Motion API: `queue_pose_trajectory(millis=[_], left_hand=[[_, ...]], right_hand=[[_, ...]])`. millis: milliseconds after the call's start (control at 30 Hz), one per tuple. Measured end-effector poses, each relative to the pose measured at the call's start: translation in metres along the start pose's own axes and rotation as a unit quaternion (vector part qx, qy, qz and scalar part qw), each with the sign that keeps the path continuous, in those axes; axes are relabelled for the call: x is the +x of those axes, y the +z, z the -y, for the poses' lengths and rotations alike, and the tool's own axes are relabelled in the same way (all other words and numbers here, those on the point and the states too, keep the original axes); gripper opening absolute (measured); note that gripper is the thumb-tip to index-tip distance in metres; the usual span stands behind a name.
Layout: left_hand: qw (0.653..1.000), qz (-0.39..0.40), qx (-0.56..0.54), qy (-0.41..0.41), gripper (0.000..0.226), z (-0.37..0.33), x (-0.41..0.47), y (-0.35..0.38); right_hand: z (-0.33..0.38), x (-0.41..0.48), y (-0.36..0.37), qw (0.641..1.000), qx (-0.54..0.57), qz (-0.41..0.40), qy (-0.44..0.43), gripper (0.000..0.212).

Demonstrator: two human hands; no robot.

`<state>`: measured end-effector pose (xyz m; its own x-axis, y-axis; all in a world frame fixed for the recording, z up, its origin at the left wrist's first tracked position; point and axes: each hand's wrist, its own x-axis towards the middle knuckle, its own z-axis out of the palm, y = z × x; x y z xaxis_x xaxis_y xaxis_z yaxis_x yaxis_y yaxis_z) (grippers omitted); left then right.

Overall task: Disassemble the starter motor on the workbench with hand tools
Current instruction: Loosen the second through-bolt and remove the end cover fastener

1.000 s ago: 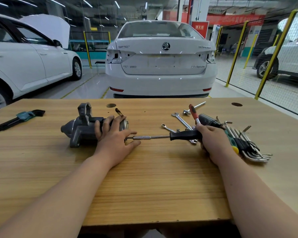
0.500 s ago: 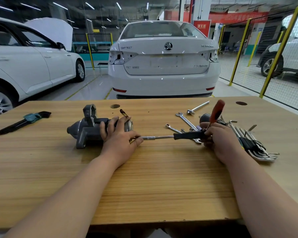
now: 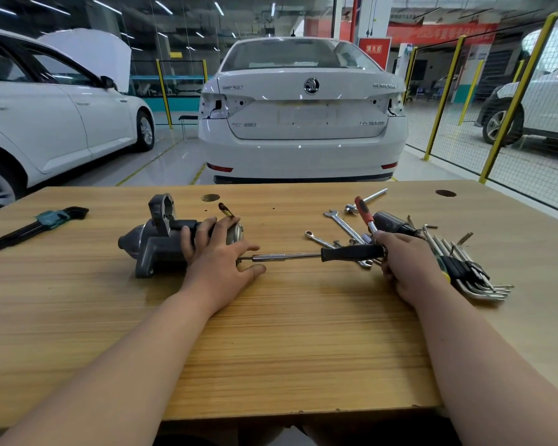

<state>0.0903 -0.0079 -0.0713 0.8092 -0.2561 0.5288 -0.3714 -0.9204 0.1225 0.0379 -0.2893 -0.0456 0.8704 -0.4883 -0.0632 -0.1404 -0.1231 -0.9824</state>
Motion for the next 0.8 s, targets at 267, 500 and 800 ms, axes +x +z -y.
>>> queue_pose_trajectory(millis=[267,500,800], left_hand=[[1.0,0.025,-0.009,-0.004,0.033,0.0001,0.0001,0.0005],[0.999,0.017,-0.033,-0.007,0.024,-0.0013,-0.0017,-0.0032],[0.997,-0.016,-0.076,-0.017,0.008,-0.0008,-0.0039,-0.0058]], right_hand=[[0.0033,-0.0031,-0.0008,0.997,-0.069,-0.015,0.023,0.032],[0.0065,-0.0066,-0.0011,0.992,-0.12,-0.009,0.047,0.031],[0.0054,-0.0093,-0.0014,0.99,-0.139,-0.001,-0.005,0.016]])
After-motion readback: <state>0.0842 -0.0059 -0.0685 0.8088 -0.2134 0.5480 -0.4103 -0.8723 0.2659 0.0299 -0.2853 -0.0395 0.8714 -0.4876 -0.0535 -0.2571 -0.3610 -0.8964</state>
